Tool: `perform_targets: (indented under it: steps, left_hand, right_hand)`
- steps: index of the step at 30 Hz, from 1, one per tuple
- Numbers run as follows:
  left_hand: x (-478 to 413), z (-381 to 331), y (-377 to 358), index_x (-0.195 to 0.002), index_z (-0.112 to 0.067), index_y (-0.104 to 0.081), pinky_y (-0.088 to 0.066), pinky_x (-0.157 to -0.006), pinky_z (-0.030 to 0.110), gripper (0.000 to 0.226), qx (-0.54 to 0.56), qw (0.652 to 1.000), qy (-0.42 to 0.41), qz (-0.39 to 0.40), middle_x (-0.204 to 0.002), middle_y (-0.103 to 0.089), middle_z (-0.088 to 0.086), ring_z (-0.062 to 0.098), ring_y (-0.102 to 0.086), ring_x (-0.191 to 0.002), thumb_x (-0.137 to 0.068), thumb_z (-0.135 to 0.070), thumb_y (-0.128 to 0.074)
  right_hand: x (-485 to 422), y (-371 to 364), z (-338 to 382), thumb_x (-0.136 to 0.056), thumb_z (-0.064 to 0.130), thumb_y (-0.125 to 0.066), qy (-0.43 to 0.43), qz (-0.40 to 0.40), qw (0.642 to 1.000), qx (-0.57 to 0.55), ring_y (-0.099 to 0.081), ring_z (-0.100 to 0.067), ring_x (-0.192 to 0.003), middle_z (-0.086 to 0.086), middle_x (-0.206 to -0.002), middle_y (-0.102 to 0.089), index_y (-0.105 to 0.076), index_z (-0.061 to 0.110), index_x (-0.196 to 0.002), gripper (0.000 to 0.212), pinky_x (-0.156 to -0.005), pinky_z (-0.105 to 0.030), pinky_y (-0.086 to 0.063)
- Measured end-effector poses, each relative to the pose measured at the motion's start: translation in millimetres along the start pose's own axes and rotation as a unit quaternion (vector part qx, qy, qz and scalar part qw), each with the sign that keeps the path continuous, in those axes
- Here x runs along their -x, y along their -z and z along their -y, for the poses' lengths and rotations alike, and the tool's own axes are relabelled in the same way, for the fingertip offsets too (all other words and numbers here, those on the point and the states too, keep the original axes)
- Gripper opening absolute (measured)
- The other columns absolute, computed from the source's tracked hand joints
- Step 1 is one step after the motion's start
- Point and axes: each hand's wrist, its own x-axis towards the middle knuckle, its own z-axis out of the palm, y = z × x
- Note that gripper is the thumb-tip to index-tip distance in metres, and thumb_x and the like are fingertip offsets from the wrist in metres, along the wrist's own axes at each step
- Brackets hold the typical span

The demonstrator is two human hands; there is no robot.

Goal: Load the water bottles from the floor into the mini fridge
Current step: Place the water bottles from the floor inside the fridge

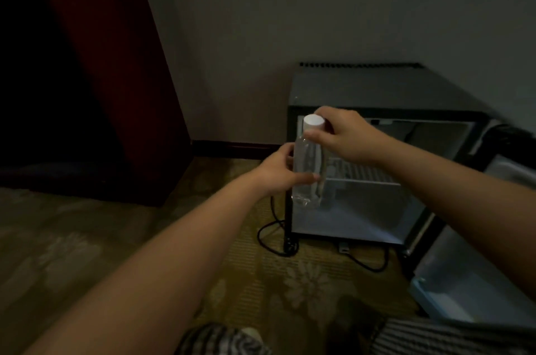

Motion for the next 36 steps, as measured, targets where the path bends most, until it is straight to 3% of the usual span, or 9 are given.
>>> perform_targets:
  steps: [6, 9, 14, 19, 22, 25, 29, 33, 36]
  left_hand:
    - [-18.5, -26.3, -57.7, -0.138, -0.027, -0.029, -0.041, -0.105, 0.044, 0.080, 0.007, 0.999, -0.040, 0.028, -0.135, -0.048, 0.001, 0.022, -0.047, -0.125, -0.074, -0.027, -0.076]
    - [-29.2, -30.7, -91.7, -0.123, -0.025, -0.042, -0.046, -0.091, 0.031, 0.059, 0.019, 0.996, -0.078, -0.038, -0.120, -0.056, -0.003, 0.016, -0.053, -0.115, -0.075, -0.024, -0.075]
    - [-39.2, -24.7, -136.0, -0.124, -0.025, -0.045, -0.040, -0.063, 0.012, 0.056, 0.062, 0.996, -0.065, -0.004, -0.100, -0.050, -0.016, 0.007, -0.050, -0.099, -0.076, -0.023, -0.074]
    - [-56.5, 7.1, -169.4, -0.132, -0.019, -0.043, -0.037, -0.084, 0.021, 0.063, 0.046, 0.998, -0.034, 0.034, -0.115, -0.049, -0.012, 0.007, -0.045, -0.112, -0.078, -0.024, -0.074]
    - [-70.7, 32.6, -183.8, -0.127, -0.020, -0.046, -0.043, -0.082, 0.022, 0.059, 0.045, 0.997, -0.004, 0.060, -0.124, -0.056, -0.003, 0.012, -0.052, -0.112, -0.076, -0.022, -0.075]
    - [-85.0, 56.6, -193.6, -0.113, -0.025, -0.046, -0.046, -0.078, 0.017, 0.047, 0.059, 0.995, 0.020, 0.077, -0.109, -0.056, -0.007, 0.008, -0.050, -0.101, -0.077, -0.019, -0.074]
    - [-103.5, 87.5, -201.4, -0.124, -0.025, -0.046, -0.044, -0.103, 0.043, 0.062, 0.044, 0.996, 0.049, 0.067, -0.121, -0.056, -0.002, 0.020, -0.052, -0.117, -0.071, -0.023, -0.078]
    - [-124.9, 116.8, -203.2, -0.126, -0.022, -0.047, -0.045, -0.101, 0.040, 0.062, 0.022, 0.998, 0.054, 0.027, -0.125, -0.057, 0.000, 0.019, -0.053, -0.116, -0.072, -0.025, -0.078]
    - [-141.1, 135.5, -204.7, -0.124, -0.021, -0.049, -0.048, -0.097, 0.036, 0.057, 0.019, 0.998, 0.051, 0.025, -0.119, -0.060, -0.001, 0.017, -0.057, -0.111, -0.074, -0.022, -0.077]
  right_hand:
    - [38.5, 44.0, -32.0, -0.094, 0.034, -0.051, -0.035, -0.090, 0.995, -0.039, -0.045, 0.001, -0.071, 0.007, -0.083, -0.050, -0.053, 0.014, -0.108, 0.025, -0.059, -0.016, -0.035]
    - [57.0, 54.8, -50.6, -0.093, 0.034, -0.052, -0.058, -0.131, 0.988, -0.055, -0.046, 0.000, -0.070, 0.010, -0.079, -0.050, -0.053, 0.017, -0.104, 0.020, -0.060, -0.016, -0.036]
    - [79.4, 49.7, -82.7, -0.090, 0.031, -0.058, -0.093, -0.143, 0.984, -0.057, -0.046, 0.000, -0.065, 0.012, -0.072, -0.050, -0.056, 0.017, -0.095, 0.015, -0.057, -0.008, -0.036]
    - [98.2, 19.7, -125.8, -0.088, 0.032, -0.061, -0.149, -0.123, 0.978, -0.085, -0.050, -0.005, -0.067, 0.003, -0.074, -0.055, -0.059, 0.016, -0.092, 0.017, -0.060, -0.018, -0.039]
    - [105.8, -5.5, -149.9, -0.087, 0.031, -0.061, -0.186, -0.125, 0.969, -0.100, -0.050, -0.010, -0.065, -0.007, -0.075, -0.058, -0.061, 0.010, -0.090, 0.022, -0.059, -0.022, -0.038]
    - [107.9, -30.8, -170.3, -0.087, 0.030, -0.062, -0.210, -0.113, 0.962, -0.135, -0.058, -0.026, -0.075, -0.018, -0.086, -0.062, -0.062, 0.007, -0.093, 0.024, -0.065, -0.033, -0.045]
    - [104.1, -64.8, -195.7, -0.084, 0.025, -0.067, -0.223, -0.082, 0.953, -0.188, -0.060, -0.026, -0.085, -0.013, -0.092, -0.063, -0.060, 0.015, -0.099, 0.020, -0.072, -0.032, -0.048]
    - [99.7, -101.7, -223.1, -0.082, 0.030, -0.068, -0.268, -0.034, 0.943, -0.195, -0.058, -0.018, -0.094, -0.005, -0.104, -0.059, -0.058, 0.017, -0.113, 0.034, -0.079, -0.029, -0.048]
    - [97.0, -126.5, -237.9, -0.082, 0.024, -0.070, -0.287, -0.006, 0.914, -0.287, -0.061, -0.018, -0.106, -0.001, -0.118, -0.062, -0.050, 0.023, -0.127, 0.050, -0.095, -0.042, -0.050]
